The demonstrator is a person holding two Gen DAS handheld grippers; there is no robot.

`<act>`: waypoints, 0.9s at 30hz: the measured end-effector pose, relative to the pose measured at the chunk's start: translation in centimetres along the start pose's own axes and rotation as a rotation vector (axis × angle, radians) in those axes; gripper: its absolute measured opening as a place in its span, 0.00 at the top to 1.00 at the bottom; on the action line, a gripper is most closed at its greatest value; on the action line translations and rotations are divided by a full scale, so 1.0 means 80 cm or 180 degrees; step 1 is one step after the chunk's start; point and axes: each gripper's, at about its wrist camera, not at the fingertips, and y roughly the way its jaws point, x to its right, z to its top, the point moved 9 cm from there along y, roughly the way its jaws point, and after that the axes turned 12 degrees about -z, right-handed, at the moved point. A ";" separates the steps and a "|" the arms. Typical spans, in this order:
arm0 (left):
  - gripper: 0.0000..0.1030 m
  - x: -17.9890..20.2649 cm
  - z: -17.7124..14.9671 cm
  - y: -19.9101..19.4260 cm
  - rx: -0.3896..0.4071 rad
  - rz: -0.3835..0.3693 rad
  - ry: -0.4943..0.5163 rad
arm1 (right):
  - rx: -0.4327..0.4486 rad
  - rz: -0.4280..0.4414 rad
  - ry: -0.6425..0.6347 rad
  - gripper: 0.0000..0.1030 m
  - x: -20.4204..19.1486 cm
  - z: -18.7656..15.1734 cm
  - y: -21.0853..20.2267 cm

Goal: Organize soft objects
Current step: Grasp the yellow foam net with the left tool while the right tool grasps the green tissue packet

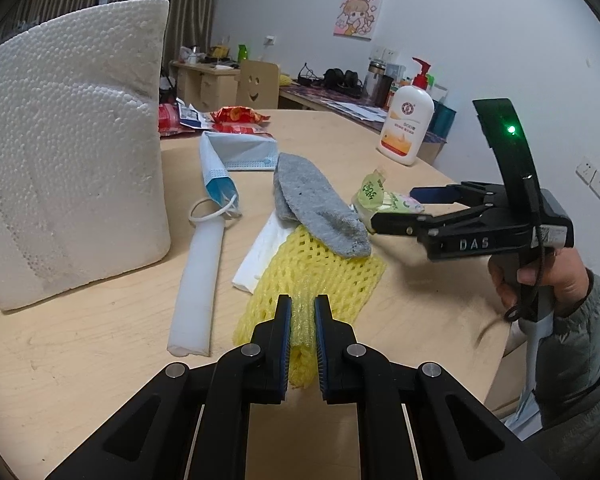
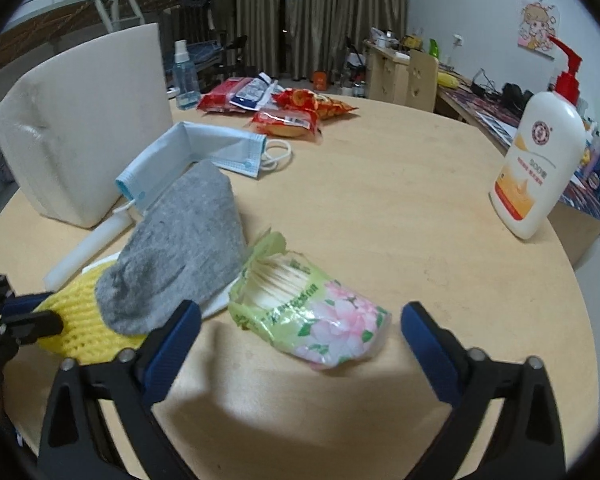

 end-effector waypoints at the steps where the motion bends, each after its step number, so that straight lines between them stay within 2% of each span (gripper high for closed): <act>1: 0.89 0.000 0.000 -0.001 0.0004 -0.0004 0.0001 | -0.0003 0.0050 -0.0006 0.17 0.003 0.000 -0.002; 3: 0.89 0.001 -0.001 -0.002 0.0010 -0.0013 0.0005 | -0.0013 0.0075 -0.0026 0.27 0.009 0.001 -0.002; 5: 0.89 0.002 -0.001 -0.002 0.0021 -0.0012 0.0009 | -0.0024 0.0062 -0.0082 0.32 0.011 0.002 0.001; 8: 0.89 0.003 -0.001 -0.002 0.0021 -0.0032 0.0002 | -0.0075 0.0160 -0.0242 0.32 0.004 -0.004 0.006; 12: 0.89 0.004 -0.001 -0.002 0.0015 -0.0043 0.0004 | -0.0073 0.0156 -0.0575 0.32 -0.003 -0.007 0.010; 20: 0.89 0.004 -0.001 -0.001 0.0014 -0.0055 -0.0012 | -0.0098 0.0334 -0.0789 0.32 -0.008 0.006 0.022; 23: 0.89 0.003 -0.001 -0.001 0.0019 -0.0050 -0.0016 | -0.0082 0.0427 -0.0828 0.42 -0.016 0.008 0.020; 27: 0.89 0.004 -0.001 -0.002 0.0016 -0.0050 -0.0016 | -0.0014 0.0337 -0.0998 0.43 -0.020 0.011 0.019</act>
